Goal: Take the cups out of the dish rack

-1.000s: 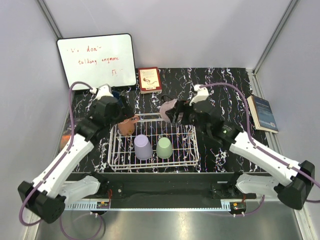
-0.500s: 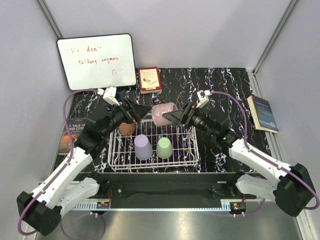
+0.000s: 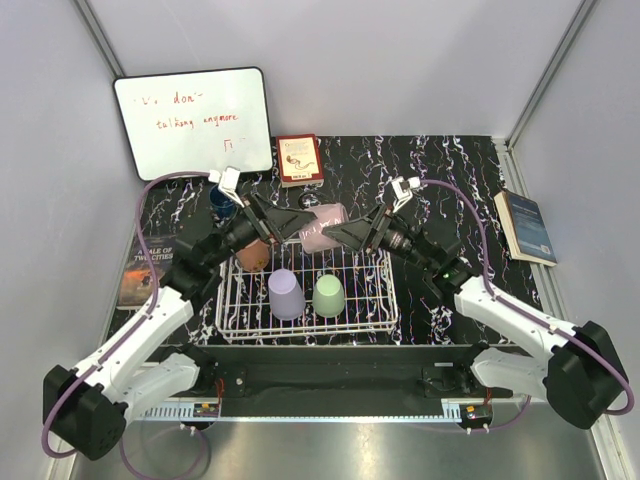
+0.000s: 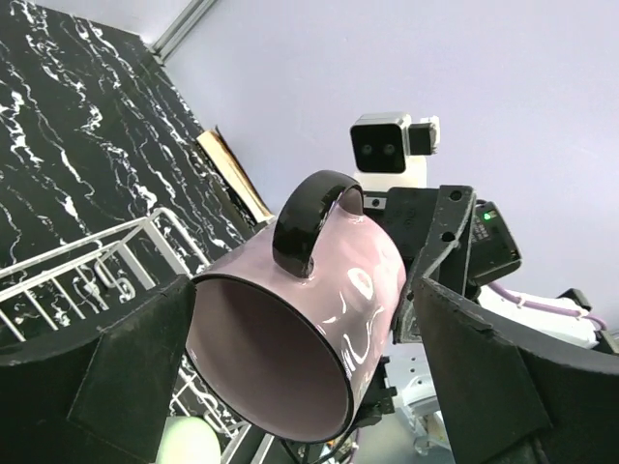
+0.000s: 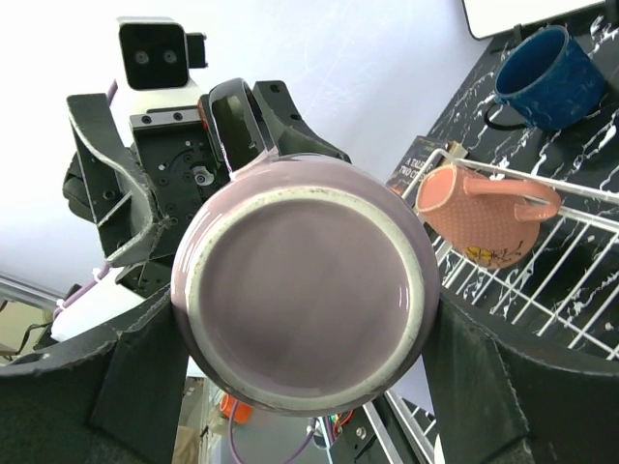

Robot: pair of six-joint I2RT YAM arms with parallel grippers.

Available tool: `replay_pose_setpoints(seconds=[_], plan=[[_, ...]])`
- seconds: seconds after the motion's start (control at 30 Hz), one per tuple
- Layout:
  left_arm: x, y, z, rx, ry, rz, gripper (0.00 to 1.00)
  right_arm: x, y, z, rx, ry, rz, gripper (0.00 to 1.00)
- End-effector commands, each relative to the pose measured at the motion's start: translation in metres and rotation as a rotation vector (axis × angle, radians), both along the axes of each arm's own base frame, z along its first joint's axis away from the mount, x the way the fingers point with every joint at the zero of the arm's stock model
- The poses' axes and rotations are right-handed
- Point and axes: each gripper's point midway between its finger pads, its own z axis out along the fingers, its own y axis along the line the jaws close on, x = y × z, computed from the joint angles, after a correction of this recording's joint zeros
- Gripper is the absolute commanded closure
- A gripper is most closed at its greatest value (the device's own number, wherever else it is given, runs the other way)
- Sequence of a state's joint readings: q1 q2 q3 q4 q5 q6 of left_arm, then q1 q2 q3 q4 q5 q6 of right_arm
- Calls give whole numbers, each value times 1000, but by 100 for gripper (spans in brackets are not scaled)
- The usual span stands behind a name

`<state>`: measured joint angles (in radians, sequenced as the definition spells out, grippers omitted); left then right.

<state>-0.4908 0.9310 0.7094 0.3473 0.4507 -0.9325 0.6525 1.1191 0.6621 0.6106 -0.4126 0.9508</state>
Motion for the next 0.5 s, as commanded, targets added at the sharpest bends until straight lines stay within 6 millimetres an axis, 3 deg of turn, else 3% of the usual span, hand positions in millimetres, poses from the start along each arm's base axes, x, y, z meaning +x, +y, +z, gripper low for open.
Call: replay_pose_setpoints(seconds=[0.0, 0.23, 0.33, 0.47], plan=[[-18, -7, 30, -84, -95, -103, 6, -8, 2, 38, 103, -114, 53, 100], [-26, -17, 32, -116, -98, -189, 25, -7, 9, 27, 103, -84, 87, 100], [-28, -20, 30, -115, -94, -211, 27, -7, 9, 25, 96, -84, 89, 100], [-32, -26, 30, -119, -95, -238, 44, -6, 15, 21, 83, -70, 121, 100]])
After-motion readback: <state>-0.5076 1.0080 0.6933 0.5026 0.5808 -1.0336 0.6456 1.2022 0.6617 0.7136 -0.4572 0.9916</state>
